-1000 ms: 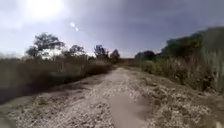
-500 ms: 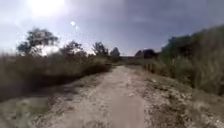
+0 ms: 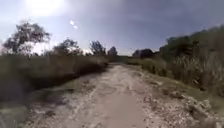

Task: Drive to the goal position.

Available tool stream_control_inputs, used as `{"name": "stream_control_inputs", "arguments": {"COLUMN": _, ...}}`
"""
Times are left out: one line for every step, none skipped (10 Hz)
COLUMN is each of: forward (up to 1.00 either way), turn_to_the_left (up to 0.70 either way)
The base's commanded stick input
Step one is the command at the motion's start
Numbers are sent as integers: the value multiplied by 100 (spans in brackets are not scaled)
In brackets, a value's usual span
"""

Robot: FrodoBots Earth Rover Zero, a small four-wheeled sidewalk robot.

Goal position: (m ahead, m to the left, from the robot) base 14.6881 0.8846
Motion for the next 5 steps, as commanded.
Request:
{"name": "stream_control_inputs", "arguments": {"forward": 85, "turn_to_the_left": 0}}
{"name": "stream_control_inputs", "arguments": {"forward": 85, "turn_to_the_left": 0}}
{"name": "stream_control_inputs", "arguments": {"forward": 85, "turn_to_the_left": 0}}
{"name": "stream_control_inputs", "arguments": {"forward": 85, "turn_to_the_left": 0}}
{"name": "stream_control_inputs", "arguments": {"forward": 85, "turn_to_the_left": 0}}
